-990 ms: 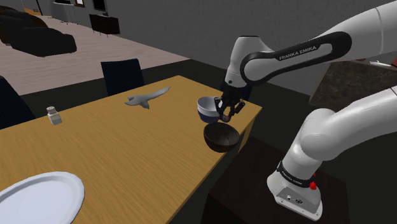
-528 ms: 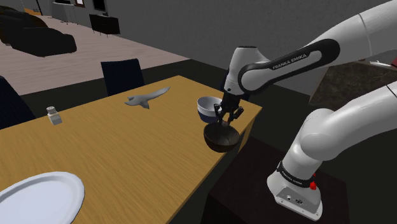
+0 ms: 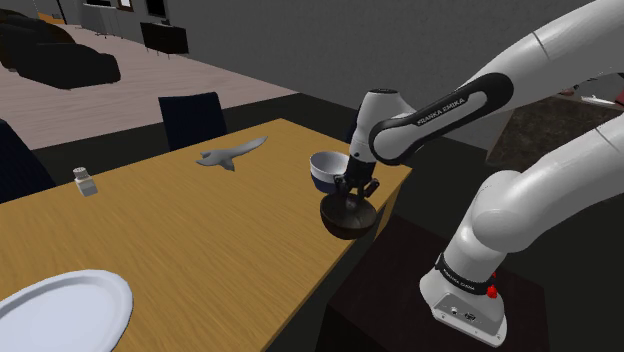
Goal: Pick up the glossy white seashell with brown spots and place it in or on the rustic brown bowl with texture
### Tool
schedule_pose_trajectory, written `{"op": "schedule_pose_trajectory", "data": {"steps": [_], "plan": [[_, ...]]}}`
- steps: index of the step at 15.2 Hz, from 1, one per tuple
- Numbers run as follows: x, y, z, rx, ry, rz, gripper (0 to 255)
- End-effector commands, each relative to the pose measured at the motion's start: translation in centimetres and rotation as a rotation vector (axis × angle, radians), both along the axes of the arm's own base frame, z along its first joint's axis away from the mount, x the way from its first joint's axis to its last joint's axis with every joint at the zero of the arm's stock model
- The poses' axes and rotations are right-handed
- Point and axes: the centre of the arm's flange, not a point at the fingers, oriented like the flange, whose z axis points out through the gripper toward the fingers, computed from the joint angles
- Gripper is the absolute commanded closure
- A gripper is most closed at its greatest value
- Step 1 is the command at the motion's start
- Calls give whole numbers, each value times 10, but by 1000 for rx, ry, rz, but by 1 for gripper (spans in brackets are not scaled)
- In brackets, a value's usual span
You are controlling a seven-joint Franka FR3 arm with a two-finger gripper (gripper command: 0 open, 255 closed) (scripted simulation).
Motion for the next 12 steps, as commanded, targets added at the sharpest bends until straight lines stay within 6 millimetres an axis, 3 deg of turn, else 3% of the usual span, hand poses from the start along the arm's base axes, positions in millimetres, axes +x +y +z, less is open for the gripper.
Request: {"op": "schedule_pose_trajectory", "data": {"steps": [1,6,7,12], "plan": [[0,0,-2,0,-1,0,255],[0,0,-2,0,-1,0,255],[0,0,-2,0,-1,0,0],[0,0,-2,0,-1,0,0]]}}
